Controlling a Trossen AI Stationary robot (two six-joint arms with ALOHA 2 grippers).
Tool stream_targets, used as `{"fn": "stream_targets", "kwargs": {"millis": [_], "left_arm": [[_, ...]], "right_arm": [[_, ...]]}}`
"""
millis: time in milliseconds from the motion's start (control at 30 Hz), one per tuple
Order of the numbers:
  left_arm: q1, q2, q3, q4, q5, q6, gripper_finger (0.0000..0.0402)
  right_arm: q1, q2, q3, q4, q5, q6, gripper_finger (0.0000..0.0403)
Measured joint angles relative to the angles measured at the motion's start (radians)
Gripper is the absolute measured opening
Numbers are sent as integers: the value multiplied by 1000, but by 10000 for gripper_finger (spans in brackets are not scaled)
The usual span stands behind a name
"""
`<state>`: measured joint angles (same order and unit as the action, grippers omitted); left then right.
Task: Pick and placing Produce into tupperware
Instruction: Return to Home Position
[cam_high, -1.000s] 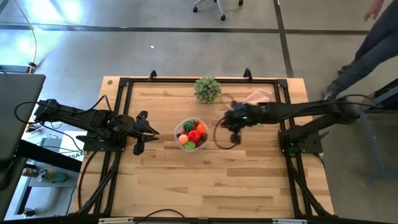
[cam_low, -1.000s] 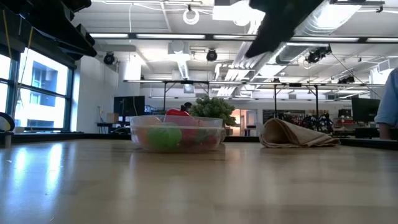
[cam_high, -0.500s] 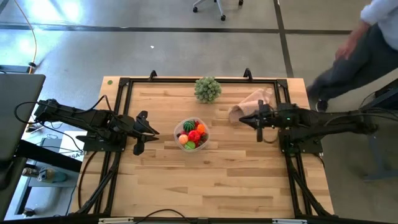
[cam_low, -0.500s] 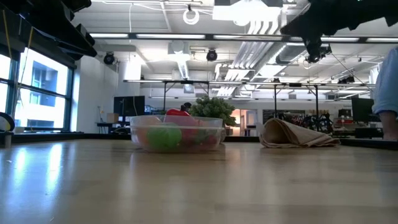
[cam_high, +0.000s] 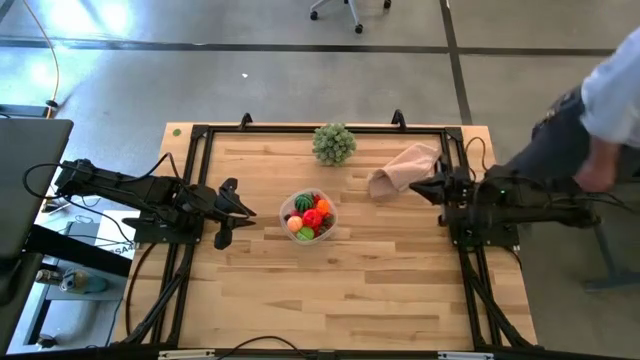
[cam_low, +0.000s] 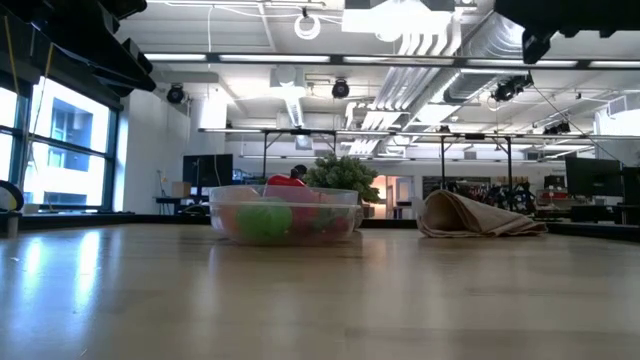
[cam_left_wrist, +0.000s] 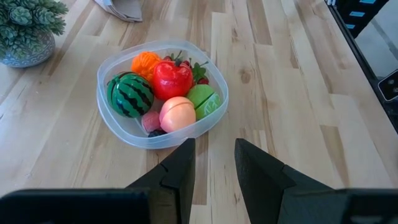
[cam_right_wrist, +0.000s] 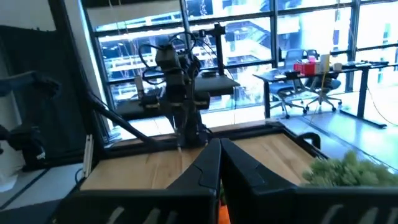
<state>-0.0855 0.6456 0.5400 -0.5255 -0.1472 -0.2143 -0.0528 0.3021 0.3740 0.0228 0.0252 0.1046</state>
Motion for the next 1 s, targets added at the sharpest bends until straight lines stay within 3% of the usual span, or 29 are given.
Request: {"fn": "stream_targets", "kwargs": {"millis": [167,600,1000], "left_arm": [[0,0,0,0,0,0,101],[0,0,0,0,0,0,101],[0,0,0,0,0,0,101]], "right_arm": [[0,-113,0,-133,36,22,0],[0,-292,0,-219,71,6,0],[0,-298,-133,-74,67,27,0]]}}
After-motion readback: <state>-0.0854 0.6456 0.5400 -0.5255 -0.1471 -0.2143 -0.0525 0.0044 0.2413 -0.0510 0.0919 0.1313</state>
